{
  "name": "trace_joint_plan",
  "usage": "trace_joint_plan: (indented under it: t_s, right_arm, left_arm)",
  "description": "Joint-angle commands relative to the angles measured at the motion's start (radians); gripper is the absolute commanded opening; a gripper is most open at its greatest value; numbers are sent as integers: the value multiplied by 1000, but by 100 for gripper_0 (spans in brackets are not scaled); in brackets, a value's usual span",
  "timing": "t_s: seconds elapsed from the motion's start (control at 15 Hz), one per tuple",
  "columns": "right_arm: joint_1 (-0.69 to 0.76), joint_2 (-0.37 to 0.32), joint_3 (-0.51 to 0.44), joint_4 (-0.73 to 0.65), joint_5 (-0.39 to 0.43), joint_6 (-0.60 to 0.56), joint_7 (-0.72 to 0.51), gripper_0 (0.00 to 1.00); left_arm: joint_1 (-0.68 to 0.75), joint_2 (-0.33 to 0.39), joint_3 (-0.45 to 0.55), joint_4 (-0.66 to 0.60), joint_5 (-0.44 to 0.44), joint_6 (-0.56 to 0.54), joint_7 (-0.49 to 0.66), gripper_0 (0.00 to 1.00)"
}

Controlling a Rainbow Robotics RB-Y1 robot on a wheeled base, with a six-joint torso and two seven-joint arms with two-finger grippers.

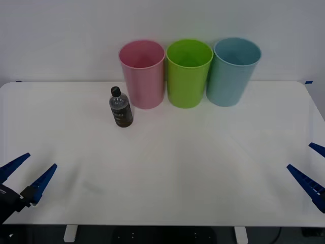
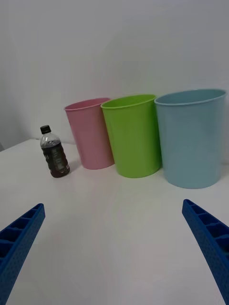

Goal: Grasp the object on the table and drop it into the matching bin: aluminum can to the light blue bin, PET bottle to the pink bin.

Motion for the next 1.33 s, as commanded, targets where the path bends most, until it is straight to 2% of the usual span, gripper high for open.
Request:
trace_joint_plan:
  t_s: [0.07, 0.2, 0.4, 0.8, 1.33]
  right_arm:
    - [0, 0, 0, 0, 0, 0, 0, 100]
    - [0, 0, 0, 0, 0, 0, 0, 100]
    - [0, 0, 0, 0, 0, 0, 0, 100]
    - [0, 0, 0, 0, 0, 0, 0, 100]
    - [0, 0, 0, 0, 0, 0, 0, 100]
  left_arm:
    - [-15, 1, -38, 0, 0, 64, -26, 100]
    - [-55, -1, -59, 32, -28, 67, -44, 100]
    - [-150, -1, -99, 140, -31, 68, -147, 100]
    - [-334, -1, -157, 321, -63, 71, -147, 100]
    - [-436, -33, -255, 341, -45, 237, -115, 100]
